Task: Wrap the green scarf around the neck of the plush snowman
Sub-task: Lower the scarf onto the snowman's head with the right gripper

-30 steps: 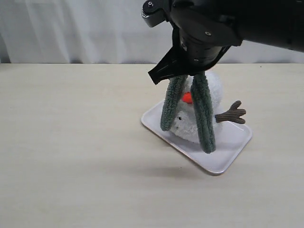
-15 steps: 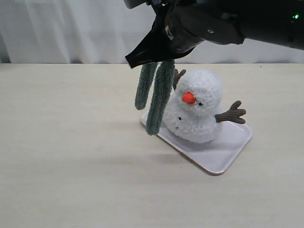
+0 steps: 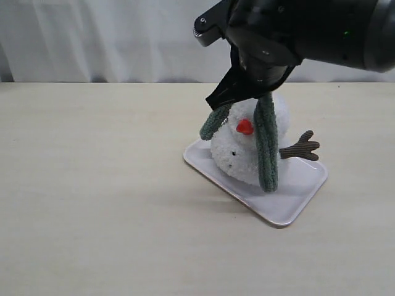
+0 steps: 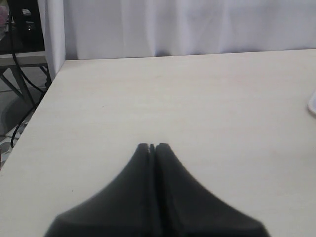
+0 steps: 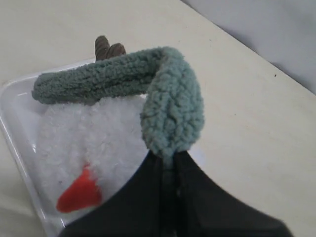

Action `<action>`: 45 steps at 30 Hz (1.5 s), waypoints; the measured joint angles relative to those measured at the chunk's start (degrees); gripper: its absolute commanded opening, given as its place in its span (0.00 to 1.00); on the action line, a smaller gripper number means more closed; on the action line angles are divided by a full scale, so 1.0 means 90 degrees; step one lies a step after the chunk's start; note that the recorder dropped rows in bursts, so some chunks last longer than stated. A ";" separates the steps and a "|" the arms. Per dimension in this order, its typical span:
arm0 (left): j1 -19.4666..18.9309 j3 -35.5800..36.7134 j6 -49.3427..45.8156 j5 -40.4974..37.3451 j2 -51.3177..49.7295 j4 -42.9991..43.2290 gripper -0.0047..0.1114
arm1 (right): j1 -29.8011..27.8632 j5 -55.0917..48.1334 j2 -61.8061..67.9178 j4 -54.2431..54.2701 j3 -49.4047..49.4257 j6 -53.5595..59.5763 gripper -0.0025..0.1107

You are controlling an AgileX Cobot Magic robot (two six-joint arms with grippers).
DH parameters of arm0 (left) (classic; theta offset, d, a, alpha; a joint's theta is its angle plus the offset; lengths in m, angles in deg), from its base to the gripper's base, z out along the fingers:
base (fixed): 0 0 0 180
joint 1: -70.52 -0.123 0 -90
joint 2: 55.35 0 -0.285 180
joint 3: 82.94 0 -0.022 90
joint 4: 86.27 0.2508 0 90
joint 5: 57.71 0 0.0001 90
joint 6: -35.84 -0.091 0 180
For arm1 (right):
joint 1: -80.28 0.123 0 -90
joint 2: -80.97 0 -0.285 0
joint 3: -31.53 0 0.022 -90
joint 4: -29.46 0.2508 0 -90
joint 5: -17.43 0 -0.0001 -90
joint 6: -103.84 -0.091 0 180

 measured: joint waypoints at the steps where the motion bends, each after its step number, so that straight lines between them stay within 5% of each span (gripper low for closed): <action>1: 0.0000 0.0000 0.0000 0.0000 0.0000 0.0000 0.04 | 0.0000 -0.0017 0.0055 -0.0028 0.0000 0.0005 0.06; 18: 0.0000 0.0000 0.0000 0.0000 0.0000 0.0000 0.04 | -0.0041 -0.0682 0.0441 -0.1634 0.0016 -0.0387 0.06; 29: 0.0000 0.0000 0.0000 0.0000 0.0000 0.0000 0.04 | 0.0717 -0.0230 -0.0387 -0.1536 0.0016 -0.0049 0.06; 45: 0.0000 0.0000 0.0000 0.0000 0.0000 0.0000 0.04 | 0.0510 0.0220 -0.0766 -0.0726 0.0758 0.0433 0.06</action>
